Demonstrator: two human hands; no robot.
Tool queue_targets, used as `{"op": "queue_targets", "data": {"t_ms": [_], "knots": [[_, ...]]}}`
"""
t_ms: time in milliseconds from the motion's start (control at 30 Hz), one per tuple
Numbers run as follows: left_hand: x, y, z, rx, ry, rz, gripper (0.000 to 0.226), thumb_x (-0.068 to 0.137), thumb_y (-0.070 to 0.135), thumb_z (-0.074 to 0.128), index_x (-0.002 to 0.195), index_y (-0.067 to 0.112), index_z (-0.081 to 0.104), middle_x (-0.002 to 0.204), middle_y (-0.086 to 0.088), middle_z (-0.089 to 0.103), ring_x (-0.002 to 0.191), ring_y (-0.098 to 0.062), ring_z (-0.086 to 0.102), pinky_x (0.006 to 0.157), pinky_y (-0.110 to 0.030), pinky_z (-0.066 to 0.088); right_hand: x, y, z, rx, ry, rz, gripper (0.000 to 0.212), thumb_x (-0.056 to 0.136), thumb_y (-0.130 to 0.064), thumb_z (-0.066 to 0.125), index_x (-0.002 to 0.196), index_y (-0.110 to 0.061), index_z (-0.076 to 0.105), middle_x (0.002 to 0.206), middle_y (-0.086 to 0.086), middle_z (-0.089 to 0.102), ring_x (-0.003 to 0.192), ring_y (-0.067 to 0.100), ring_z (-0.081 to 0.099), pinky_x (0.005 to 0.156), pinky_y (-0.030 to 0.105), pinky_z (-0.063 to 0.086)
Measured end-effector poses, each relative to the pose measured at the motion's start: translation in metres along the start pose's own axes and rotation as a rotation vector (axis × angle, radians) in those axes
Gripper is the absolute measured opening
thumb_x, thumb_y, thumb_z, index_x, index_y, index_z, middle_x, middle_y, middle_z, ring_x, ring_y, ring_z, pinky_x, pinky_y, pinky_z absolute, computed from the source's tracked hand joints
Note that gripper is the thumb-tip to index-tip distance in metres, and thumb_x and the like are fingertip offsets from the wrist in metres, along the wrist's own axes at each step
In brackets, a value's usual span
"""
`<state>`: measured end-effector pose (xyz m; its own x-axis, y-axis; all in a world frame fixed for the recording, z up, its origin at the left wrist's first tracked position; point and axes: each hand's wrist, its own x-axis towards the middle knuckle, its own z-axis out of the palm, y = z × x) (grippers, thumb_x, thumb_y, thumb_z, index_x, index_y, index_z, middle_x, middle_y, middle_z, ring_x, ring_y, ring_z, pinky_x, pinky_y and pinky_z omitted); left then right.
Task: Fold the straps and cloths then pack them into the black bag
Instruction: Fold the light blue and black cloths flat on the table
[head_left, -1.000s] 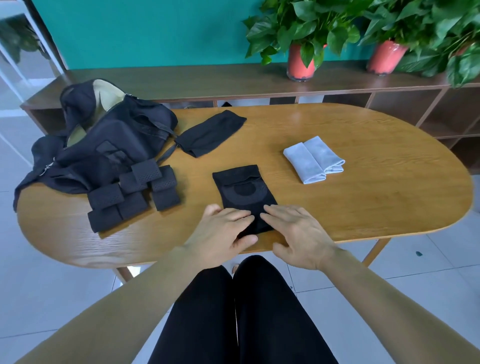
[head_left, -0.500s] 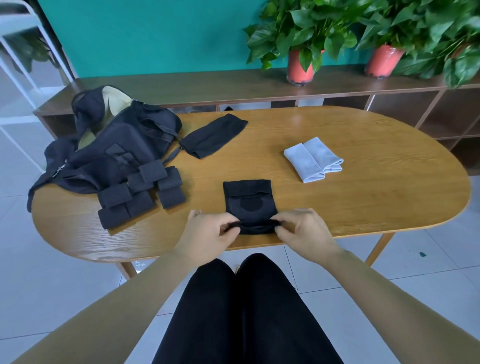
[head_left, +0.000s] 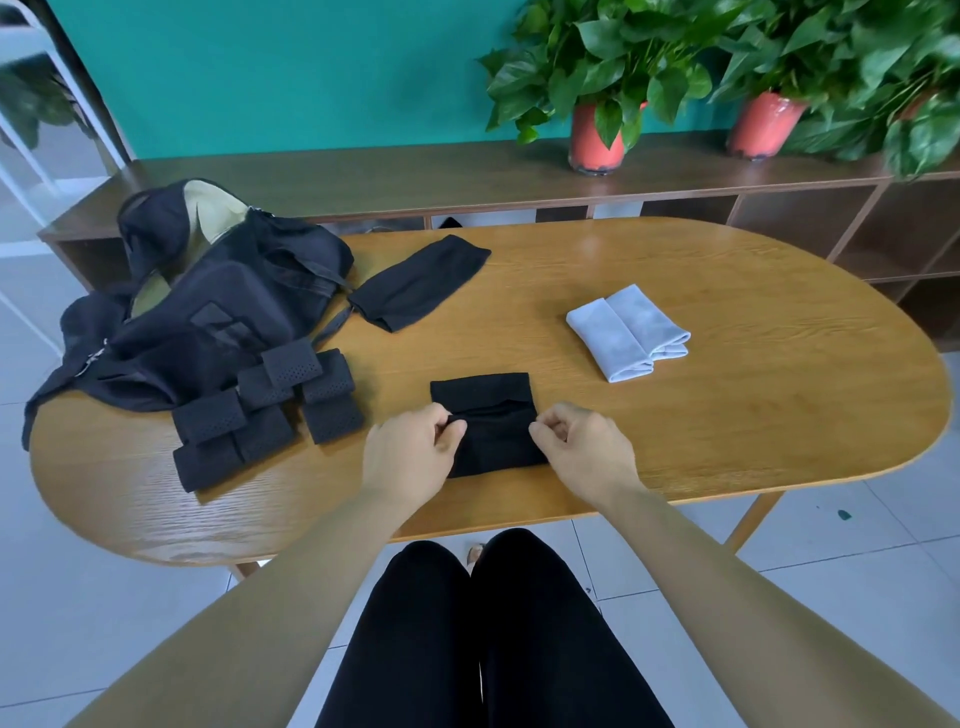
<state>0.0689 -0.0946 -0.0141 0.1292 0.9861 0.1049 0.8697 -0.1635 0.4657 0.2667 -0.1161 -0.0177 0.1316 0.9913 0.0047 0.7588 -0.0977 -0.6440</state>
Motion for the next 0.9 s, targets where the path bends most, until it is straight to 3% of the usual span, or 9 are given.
{"op": "queue_targets", "data": {"t_ms": [133, 300, 433, 567, 700, 800, 867, 900], "knots": [[0.005, -0.002, 0.006, 0.080, 0.002, -0.032, 0.025, 0.097, 0.040, 0.045, 0.082, 0.025, 0.057, 0.058, 0.008, 0.052, 0.060, -0.015, 0.052, 0.081, -0.040, 0.048, 0.006, -0.003, 0.009, -0.102, 0.019, 0.019, 0.019, 0.093, -0.036, 0.049, 0.084, -0.025, 0.061, 0.069, -0.007, 0.062, 0.072, 0.016, 0.059, 0.067, 0.029, 0.046], [0.009, -0.003, 0.009, 0.156, 0.022, -0.046, 0.026, 0.096, 0.046, 0.046, 0.107, 0.027, 0.060, 0.061, 0.012, 0.051, 0.065, -0.012, 0.050, 0.095, -0.040, 0.040, 0.006, -0.001, 0.017, -0.198, 0.088, -0.019, 0.018, 0.092, -0.032, 0.049, 0.083, -0.019, 0.058, 0.073, -0.001, 0.062, 0.070, 0.019, 0.058, 0.061, 0.029, 0.047], [0.007, -0.003, 0.011, 0.227, 0.060, -0.005, 0.028, 0.097, 0.046, 0.044, 0.114, 0.025, 0.051, 0.064, 0.010, 0.057, 0.066, -0.013, 0.057, 0.094, -0.036, 0.037, 0.006, 0.001, 0.021, -0.278, 0.150, -0.073, 0.018, 0.092, -0.030, 0.050, 0.079, -0.018, 0.052, 0.072, 0.002, 0.059, 0.067, 0.020, 0.054, 0.055, 0.026, 0.036], [0.003, -0.004, 0.008, 0.247, 0.092, 0.024, 0.025, 0.097, 0.045, 0.043, 0.109, 0.024, 0.046, 0.063, 0.010, 0.056, 0.060, -0.013, 0.051, 0.090, -0.034, 0.034, 0.003, 0.004, 0.022, -0.310, 0.215, -0.091, 0.019, 0.091, -0.031, 0.053, 0.077, -0.018, 0.050, 0.067, -0.003, 0.053, 0.069, 0.016, 0.050, 0.054, 0.025, 0.032], [-0.005, -0.002, 0.005, 0.190, 0.241, 0.166, 0.012, 0.096, 0.027, 0.049, 0.103, 0.022, 0.058, 0.094, 0.004, 0.060, 0.086, -0.018, 0.057, 0.084, -0.037, 0.035, -0.001, 0.002, 0.021, -0.176, 0.305, -0.073, 0.011, 0.091, -0.028, 0.055, 0.091, -0.018, 0.059, 0.082, -0.006, 0.059, 0.079, 0.015, 0.055, 0.058, 0.025, 0.038], [-0.021, 0.003, 0.008, 0.208, 0.234, 0.392, 0.030, 0.095, 0.020, 0.049, 0.123, 0.018, 0.059, 0.126, 0.001, 0.057, 0.117, -0.019, 0.053, 0.096, -0.039, 0.034, -0.011, -0.005, 0.021, -0.281, 0.446, -0.343, 0.027, 0.088, -0.023, 0.050, 0.108, -0.012, 0.065, 0.102, 0.003, 0.064, 0.091, 0.024, 0.059, 0.070, 0.031, 0.047], [-0.031, 0.006, 0.011, 0.308, 0.085, 0.473, 0.048, 0.098, 0.030, 0.030, 0.141, 0.013, 0.043, 0.148, -0.001, 0.041, 0.139, -0.016, 0.035, 0.111, -0.037, 0.019, -0.018, -0.005, 0.027, -0.397, 0.287, -0.517, 0.044, 0.091, -0.028, 0.039, 0.126, -0.009, 0.058, 0.128, 0.007, 0.058, 0.119, 0.025, 0.053, 0.094, 0.038, 0.044], [-0.034, 0.006, 0.012, 0.364, -0.006, 0.477, 0.059, 0.097, 0.036, 0.016, 0.148, 0.012, 0.031, 0.156, -0.003, 0.027, 0.145, -0.015, 0.021, 0.115, -0.036, 0.008, -0.021, -0.003, 0.032, -0.457, 0.184, -0.565, 0.050, 0.095, -0.031, 0.033, 0.134, -0.007, 0.051, 0.139, 0.008, 0.050, 0.131, 0.024, 0.044, 0.106, 0.039, 0.035]]}}
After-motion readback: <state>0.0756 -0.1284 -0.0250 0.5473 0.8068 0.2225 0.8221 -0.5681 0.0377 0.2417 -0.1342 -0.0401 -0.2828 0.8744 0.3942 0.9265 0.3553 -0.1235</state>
